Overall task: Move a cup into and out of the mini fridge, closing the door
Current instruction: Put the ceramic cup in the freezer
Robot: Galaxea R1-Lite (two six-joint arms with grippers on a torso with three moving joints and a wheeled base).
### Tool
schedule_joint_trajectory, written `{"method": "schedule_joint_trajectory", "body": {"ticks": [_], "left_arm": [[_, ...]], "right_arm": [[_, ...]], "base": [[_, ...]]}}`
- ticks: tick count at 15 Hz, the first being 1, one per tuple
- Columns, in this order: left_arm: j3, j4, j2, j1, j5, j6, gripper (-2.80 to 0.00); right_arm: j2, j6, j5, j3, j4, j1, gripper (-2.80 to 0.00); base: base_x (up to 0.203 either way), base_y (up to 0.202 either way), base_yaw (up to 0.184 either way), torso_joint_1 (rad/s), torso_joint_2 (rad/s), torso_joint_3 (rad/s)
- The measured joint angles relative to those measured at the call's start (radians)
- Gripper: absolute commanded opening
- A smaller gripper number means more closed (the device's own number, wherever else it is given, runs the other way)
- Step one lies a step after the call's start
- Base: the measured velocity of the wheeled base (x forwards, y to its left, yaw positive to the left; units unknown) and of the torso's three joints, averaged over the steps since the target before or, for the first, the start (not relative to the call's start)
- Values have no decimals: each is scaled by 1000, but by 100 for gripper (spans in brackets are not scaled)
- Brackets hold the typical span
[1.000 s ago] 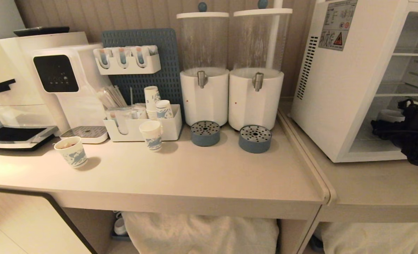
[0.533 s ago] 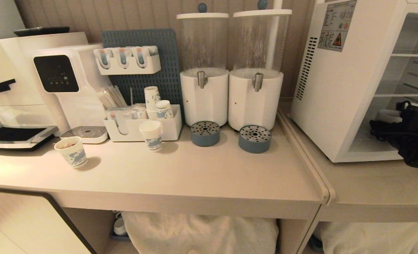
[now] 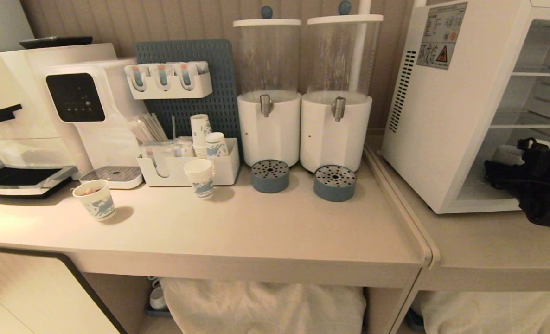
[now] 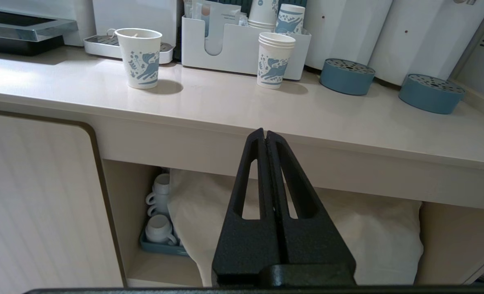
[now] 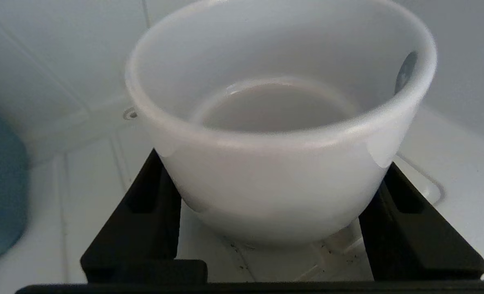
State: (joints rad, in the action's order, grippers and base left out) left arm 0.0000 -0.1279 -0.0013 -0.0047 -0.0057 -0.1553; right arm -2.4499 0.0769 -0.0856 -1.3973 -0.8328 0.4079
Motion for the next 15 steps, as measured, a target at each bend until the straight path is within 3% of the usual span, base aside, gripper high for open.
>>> {"method": "schedule_joint_trajectory", "body": {"ticks": [4,5,6,11,15], "left_arm": [[0,0,0,0,0,0,-280],[0,0,0,0,0,0,-280],[0,0,0,0,0,1,-280],[0,0,0,0,0,2,-280],[0,0,0,0,0,1,-280]], "right_arm": [[-30,-4,-45,-32,6,-4,-280],[-33,-4,-45,-34,6,-5,-173],[-32,-4,-44,-34,6,-5,0],[-7,-5,-28,7,6,-5,0],[63,-10,28,135,-9,-4,0]], "base": [[0,0,0,0,0,0],[0,0,0,0,0,0],[0,0,0,0,0,0],[0,0,0,0,0,0],[0,0,0,0,0,0]]}}
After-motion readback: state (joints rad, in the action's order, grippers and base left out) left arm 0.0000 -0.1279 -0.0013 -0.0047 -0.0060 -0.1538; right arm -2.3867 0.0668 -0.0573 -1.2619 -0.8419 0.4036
